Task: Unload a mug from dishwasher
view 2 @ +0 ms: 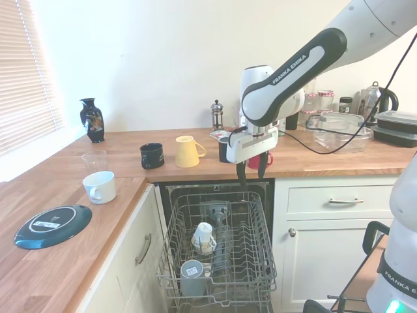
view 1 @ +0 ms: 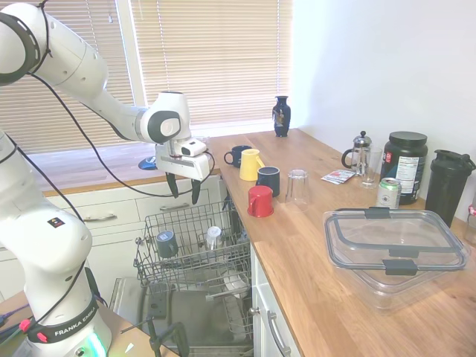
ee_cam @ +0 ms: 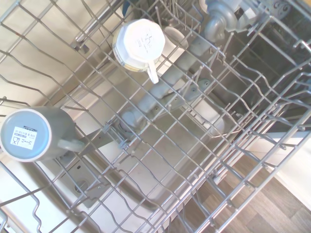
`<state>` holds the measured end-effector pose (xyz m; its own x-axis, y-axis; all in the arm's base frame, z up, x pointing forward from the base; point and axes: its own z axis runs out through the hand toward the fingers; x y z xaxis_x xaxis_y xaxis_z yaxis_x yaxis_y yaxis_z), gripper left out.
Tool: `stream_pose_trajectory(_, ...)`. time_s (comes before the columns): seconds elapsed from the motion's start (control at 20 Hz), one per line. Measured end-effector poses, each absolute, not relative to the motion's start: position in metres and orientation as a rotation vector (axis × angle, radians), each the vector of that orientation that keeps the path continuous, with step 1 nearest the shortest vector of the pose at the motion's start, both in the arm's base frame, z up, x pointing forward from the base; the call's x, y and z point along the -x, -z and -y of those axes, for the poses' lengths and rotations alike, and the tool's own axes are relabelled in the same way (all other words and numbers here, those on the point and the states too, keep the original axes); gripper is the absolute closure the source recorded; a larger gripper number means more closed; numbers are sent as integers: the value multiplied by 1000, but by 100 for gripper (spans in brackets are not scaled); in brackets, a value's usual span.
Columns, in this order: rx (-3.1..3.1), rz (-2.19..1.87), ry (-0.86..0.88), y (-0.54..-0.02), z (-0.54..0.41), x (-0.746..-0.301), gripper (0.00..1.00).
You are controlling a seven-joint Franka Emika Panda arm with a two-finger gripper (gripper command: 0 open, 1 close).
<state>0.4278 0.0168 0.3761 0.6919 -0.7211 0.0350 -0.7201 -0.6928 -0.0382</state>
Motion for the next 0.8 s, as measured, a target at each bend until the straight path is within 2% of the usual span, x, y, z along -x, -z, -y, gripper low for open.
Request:
stream_pose_trajectory(0.55, 2864, -1229, 76, -377, -15, -427, 0)
stream_pose_trajectory(0.8, 2857, -1217, 111, -377, -16, -450, 0)
